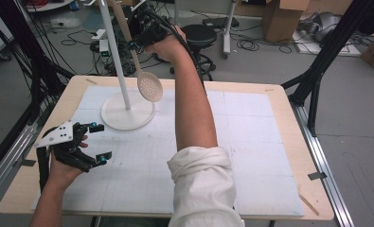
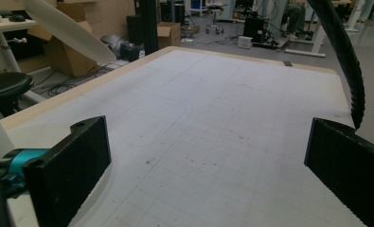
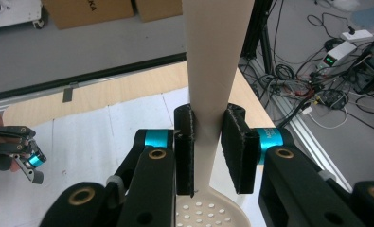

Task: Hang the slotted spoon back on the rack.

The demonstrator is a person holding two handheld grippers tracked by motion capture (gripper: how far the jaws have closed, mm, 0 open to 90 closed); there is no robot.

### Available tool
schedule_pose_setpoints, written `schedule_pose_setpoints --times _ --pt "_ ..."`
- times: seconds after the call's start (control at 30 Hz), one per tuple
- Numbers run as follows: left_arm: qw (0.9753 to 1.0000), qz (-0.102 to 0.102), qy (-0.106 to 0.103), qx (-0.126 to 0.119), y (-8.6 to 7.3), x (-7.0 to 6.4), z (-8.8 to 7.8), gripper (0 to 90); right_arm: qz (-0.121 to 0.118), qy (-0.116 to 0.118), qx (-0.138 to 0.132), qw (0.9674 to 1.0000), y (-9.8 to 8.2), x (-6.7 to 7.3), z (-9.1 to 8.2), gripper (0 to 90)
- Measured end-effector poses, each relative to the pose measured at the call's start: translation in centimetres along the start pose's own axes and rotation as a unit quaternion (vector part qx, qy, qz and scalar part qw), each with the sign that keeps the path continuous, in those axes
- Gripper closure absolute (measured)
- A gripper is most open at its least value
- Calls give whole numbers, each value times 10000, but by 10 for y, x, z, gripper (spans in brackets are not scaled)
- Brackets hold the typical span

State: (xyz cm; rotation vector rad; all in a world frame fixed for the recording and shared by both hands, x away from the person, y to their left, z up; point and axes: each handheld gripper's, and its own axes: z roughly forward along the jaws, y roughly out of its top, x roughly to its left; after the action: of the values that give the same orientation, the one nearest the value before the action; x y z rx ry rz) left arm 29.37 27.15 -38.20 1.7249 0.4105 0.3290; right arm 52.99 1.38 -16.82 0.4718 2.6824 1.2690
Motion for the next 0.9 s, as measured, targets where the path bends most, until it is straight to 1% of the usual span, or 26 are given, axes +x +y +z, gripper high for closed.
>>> schedule_pose_setpoints --times 0.1,0.13,0.17,0.23,0.27,0.33,0.4,0.43,0.47,0.5,0.57,0.6,0.63,0.73,0.9 --pt "10000 5 1 -11 0 0 0 18 6 -8 35 10000 0 2 3 742" --pt "10000 12 1 -18 0 0 0 18 64 -7 57 10000 0 2 4 668" --pt "10000 5 -4 -8 0 0 0 18 94 -64 74 9999 -1 2 4 577" --pt "10000 -3 1 5 0 0 0 18 87 -85 88 9999 -2 3 4 522" --pt "10000 11 -9 4 0 0 1 18 99 -138 96 9998 -4 5 3 480" --pt "10000 15 -17 26 0 0 1 18 99 -125 117 9998 -5 5 2 473" --pt "10000 21 -21 24 0 0 2 18 48 -154 111 9998 -8 6 -1 458" --pt "10000 10 -33 32 0 0 2 18 39 -120 107 9999 -12 7 -4 456" --pt "10000 10 -24 34 -1 0 2 18 39 -120 107 9999 -12 7 -4 456" --pt "10000 19 -23 47 -1 0 3 18 8 -154 91 9998 -14 7 -6 452" --pt "10000 33 -20 69 -1 0 2 18 -16 -129 61 9999 -18 8 -12 449" --pt "10000 18 -13 66 -1 0 3 18 -77 -181 3 9998 -22 10 -17 444" --pt "10000 25 -12 77 -1 0 3 18 -77 -181 3 9998 -22 10 -17 444" --pt "10000 16 -13 92 -1 0 3 18 -133 -176 -75 9997 -30 13 -26 440" --pt "9999 28 -3 113 -1 -1 3 18 -182 -152 -110 9997 -43 17 -38 417"
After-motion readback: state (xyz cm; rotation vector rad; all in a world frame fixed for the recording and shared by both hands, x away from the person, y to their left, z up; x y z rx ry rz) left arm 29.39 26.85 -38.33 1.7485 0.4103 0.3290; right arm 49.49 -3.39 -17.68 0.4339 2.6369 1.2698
